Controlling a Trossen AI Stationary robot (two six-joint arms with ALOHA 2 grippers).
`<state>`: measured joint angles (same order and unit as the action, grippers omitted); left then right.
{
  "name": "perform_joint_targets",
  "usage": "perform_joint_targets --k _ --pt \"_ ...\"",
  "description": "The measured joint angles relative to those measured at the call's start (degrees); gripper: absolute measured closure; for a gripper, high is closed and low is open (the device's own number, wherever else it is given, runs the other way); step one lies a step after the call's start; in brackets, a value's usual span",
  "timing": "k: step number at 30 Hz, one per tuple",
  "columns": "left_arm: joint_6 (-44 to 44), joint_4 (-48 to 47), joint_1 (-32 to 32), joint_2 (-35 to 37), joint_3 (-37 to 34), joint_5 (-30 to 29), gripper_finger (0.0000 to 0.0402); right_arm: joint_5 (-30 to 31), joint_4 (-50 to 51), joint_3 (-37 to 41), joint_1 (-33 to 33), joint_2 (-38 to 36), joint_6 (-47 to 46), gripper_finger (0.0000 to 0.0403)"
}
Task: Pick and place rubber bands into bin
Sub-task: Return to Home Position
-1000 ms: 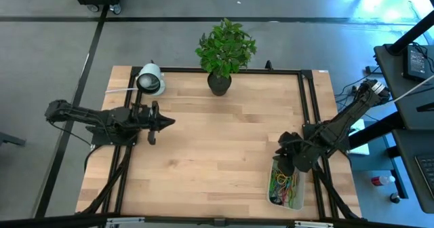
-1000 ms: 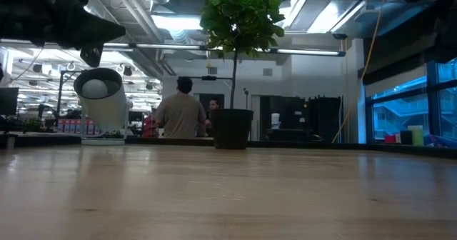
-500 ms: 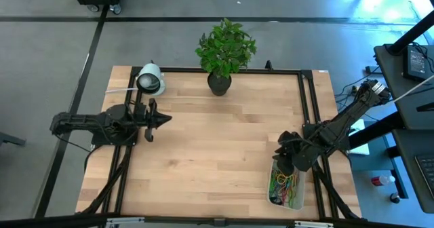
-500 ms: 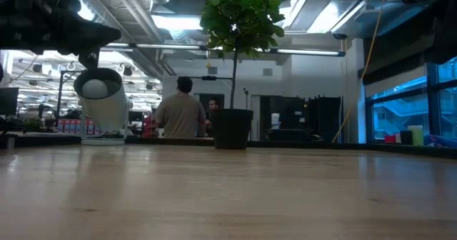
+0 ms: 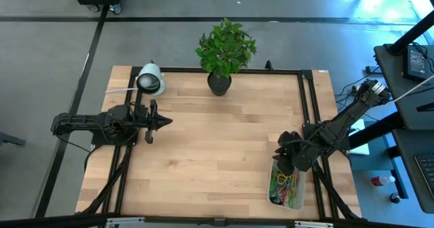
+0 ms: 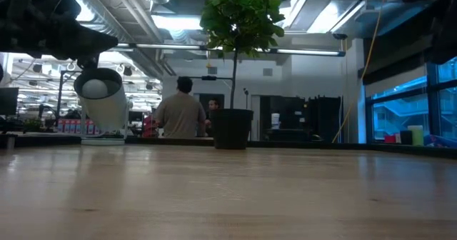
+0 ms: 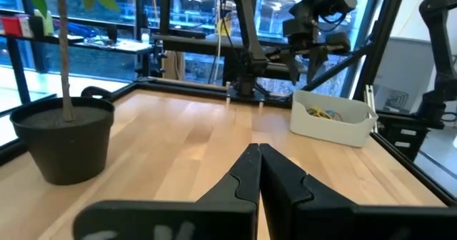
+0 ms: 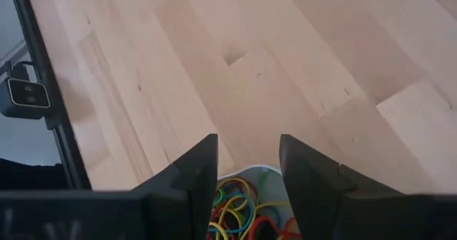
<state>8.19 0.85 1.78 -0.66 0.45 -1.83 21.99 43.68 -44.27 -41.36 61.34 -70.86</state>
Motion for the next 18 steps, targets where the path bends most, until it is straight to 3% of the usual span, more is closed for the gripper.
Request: perform_joint_targets --k 7,10,14,18 --pt "0.00 0.03 0.00 0.00 0.00 0.05 0.0400 2.52 0.26 0.00 0.00 0.00 5.54 0.0259" --pt "0.00 0.03 0.00 0.00 0.00 0.03 0.0400 5.89 0.26 0.00 0.69 0.00 12.00 0.0299" --pt "0.00 0.03 0.00 0.00 0.00 -0.02 0.0400 6.96 0.28 0.02 3.75 0.00 21.82 0.0386" --pt "0.00 0.05 0.00 0.00 0.00 -0.06 0.0400 7.02 0.17 0.09 7.96 -0.05 30.69 0.0396"
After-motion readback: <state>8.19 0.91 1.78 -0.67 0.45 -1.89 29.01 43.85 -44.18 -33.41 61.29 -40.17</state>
